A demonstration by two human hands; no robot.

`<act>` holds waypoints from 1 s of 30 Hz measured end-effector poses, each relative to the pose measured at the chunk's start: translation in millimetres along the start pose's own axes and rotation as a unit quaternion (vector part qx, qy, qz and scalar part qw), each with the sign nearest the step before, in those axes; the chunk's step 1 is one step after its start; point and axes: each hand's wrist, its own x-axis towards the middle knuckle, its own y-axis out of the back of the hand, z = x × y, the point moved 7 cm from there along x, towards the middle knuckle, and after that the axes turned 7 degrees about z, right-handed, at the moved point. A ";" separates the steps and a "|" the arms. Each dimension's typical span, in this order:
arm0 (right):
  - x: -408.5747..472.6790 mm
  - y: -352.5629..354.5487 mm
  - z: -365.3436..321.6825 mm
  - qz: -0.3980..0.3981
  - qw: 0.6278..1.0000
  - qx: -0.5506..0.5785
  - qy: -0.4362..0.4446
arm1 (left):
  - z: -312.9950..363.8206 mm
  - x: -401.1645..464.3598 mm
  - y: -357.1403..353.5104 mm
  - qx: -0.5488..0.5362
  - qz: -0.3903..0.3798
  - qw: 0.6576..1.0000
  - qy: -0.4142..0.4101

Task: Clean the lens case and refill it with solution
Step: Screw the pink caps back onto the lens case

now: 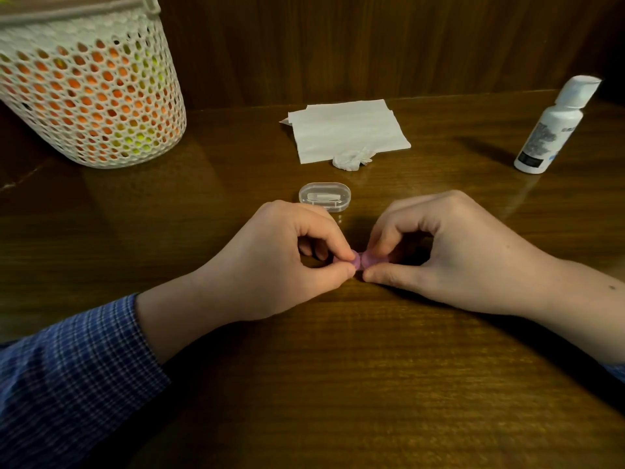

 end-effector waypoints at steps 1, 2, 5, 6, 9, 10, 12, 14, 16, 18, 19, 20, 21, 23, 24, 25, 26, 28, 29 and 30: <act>-0.2 0.4 0.6 -0.007 1.000 0.002 0.002 | 0.5 0.1 0.3 0.001 0.002 1.000 -0.001; -0.4 0.6 1.3 -0.017 1.000 0.005 0.003 | 0.8 0.3 0.6 0.002 0.003 1.000 0.000; -1.0 0.8 3.0 -0.030 0.999 0.015 -0.006 | 2.3 -0.2 1.8 0.010 0.005 1.000 0.001; -1.2 0.9 3.0 -0.025 1.000 0.015 -0.009 | 3.5 -0.7 2.2 0.015 0.005 1.000 0.000; -2.9 -0.6 0.8 0.013 1.000 0.007 -0.023 | 7.4 -2.1 3.2 0.031 0.006 0.999 -0.006; -3.7 -1.6 0.1 0.027 0.999 0.003 -0.029 | 8.4 -2.3 3.6 0.035 0.008 0.999 -0.007; -4.0 -3.4 -1.4 0.043 0.999 -0.003 -0.032 | 9.9 -2.7 4.4 0.043 0.012 0.999 -0.007; -3.0 -3.1 -2.9 0.037 0.999 0.004 -0.028 | 10.9 -3.5 4.8 0.047 0.011 0.999 -0.004; -1.5 -2.3 -2.3 0.006 1.000 0.018 -0.018 | 11.7 -3.9 4.8 0.047 0.006 0.999 -0.001; -0.4 -1.5 -1.1 -0.026 0.999 0.025 -0.008 | 11.7 -3.6 4.6 0.048 0.003 0.999 -0.001; -0.4 -1.2 -0.3 -0.035 0.999 0.027 -0.006 | 11.5 -3.3 4.5 0.048 0.003 0.999 -0.001; -0.6 -1.3 0.6 -0.038 0.999 0.028 -0.006 | 11.2 -3.1 4.5 0.048 0.004 0.999 -0.002; -0.6 -1.5 0.8 -0.035 0.999 0.028 -0.007 | 11.0 -2.8 4.4 0.048 0.004 0.999 -0.001; -0.6 -2.2 -0.3 -0.011 1.000 0.019 -0.008 | 10.7 -2.8 4.0 0.046 0.001 0.999 0.002; -0.6 -2.7 -1.6 0.004 1.000 0.012 -0.009 | 10.6 -2.8 4.0 0.046 0.000 0.999 0.003; -0.1 -3.0 -2.5 0.017 1.000 0.006 -0.011 | 10.3 -2.6 4.3 0.047 -0.001 0.999 0.004; 0.1 -3.2 -2.8 0.025 1.000 0.003 -0.012 | 10.1 -2.5 4.3 0.048 -0.001 0.999 0.004; -0.1 -3.5 -2.6 0.019 1.000 0.004 -0.010 | 9.6 -2.8 3.9 0.046 -0.004 0.999 0.005; 0.1 -3.4 -2.2 0.008 1.000 0.006 -0.004 | 9.2 -3.1 3.8 0.045 -0.004 0.999 0.006; 0.3 -2.9 -1.4 -0.006 1.000 0.009 0.002 | 8.9 -3.4 3.8 0.044 -0.006 0.999 0.008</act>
